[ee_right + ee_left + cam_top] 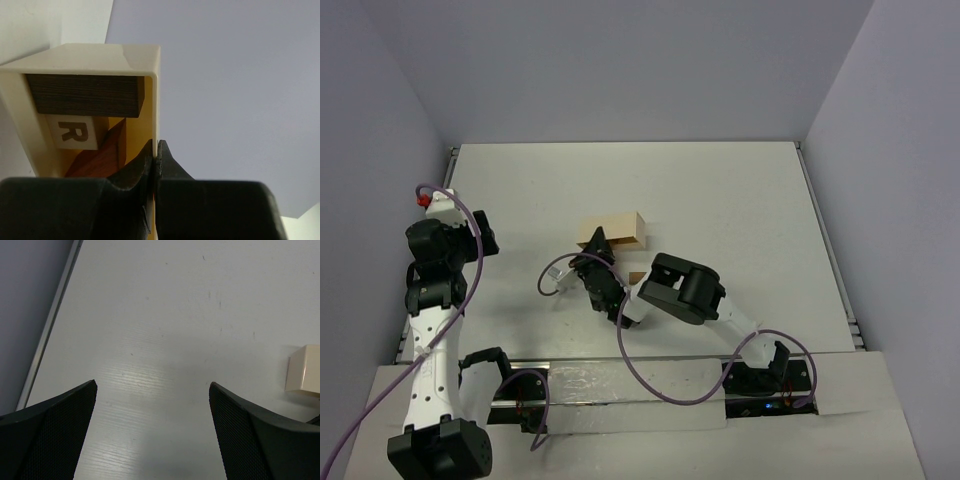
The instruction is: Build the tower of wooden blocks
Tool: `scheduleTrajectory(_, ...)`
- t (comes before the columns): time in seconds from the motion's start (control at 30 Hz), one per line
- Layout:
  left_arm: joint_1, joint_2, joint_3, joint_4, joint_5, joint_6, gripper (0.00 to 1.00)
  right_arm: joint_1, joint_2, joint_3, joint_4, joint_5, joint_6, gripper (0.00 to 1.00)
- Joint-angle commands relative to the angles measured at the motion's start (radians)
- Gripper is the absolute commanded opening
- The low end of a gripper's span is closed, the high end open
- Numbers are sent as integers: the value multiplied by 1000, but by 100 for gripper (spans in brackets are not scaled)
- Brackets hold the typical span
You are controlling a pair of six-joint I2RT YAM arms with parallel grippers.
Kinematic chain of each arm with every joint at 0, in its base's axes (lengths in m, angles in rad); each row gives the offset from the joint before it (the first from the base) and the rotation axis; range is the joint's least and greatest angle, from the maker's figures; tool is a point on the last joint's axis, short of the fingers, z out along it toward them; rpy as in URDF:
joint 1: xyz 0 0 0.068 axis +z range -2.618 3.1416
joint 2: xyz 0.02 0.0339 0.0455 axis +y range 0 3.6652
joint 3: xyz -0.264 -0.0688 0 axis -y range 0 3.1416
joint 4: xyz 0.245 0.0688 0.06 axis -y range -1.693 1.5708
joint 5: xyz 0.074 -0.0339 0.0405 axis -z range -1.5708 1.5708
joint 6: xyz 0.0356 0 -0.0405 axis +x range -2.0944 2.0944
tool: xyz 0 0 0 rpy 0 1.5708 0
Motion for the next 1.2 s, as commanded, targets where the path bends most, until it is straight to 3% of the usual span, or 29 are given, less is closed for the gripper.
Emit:
scheduleTrajectory(0.0, 9, -4, 52, 9, -13, -7, 99, -46, -89, 14, 480, 32, -73, 0)
scheduleTrajectory(0.1, 11, -10, 38, 31, 0, -7, 99, -32, -15, 127, 481, 59, -111, 0)
scheduleTrajectory(0.27, 13, 13, 53, 10, -10, -8, 99, -21, -94, 20, 479, 91, -10, 0)
scheduleTrajectory(0.4, 13, -1, 43, 26, 10, -5, 99, 4, -29, 61, 482, 75, -57, 0)
scheduleTrajectory(0.83, 16, -1, 44, 19, 14, -3, 99, -88, -238, 49, 480, 104, -26, 0)
scheduleTrajectory(1.0, 14, 4, 43, 22, 17, -3, 99, -125, -347, -35, 479, 83, -3, 0)
scheduleTrajectory(1.17, 14, 12, 48, 15, 19, -3, 99, -118, -357, -44, 479, 91, 10, 0)
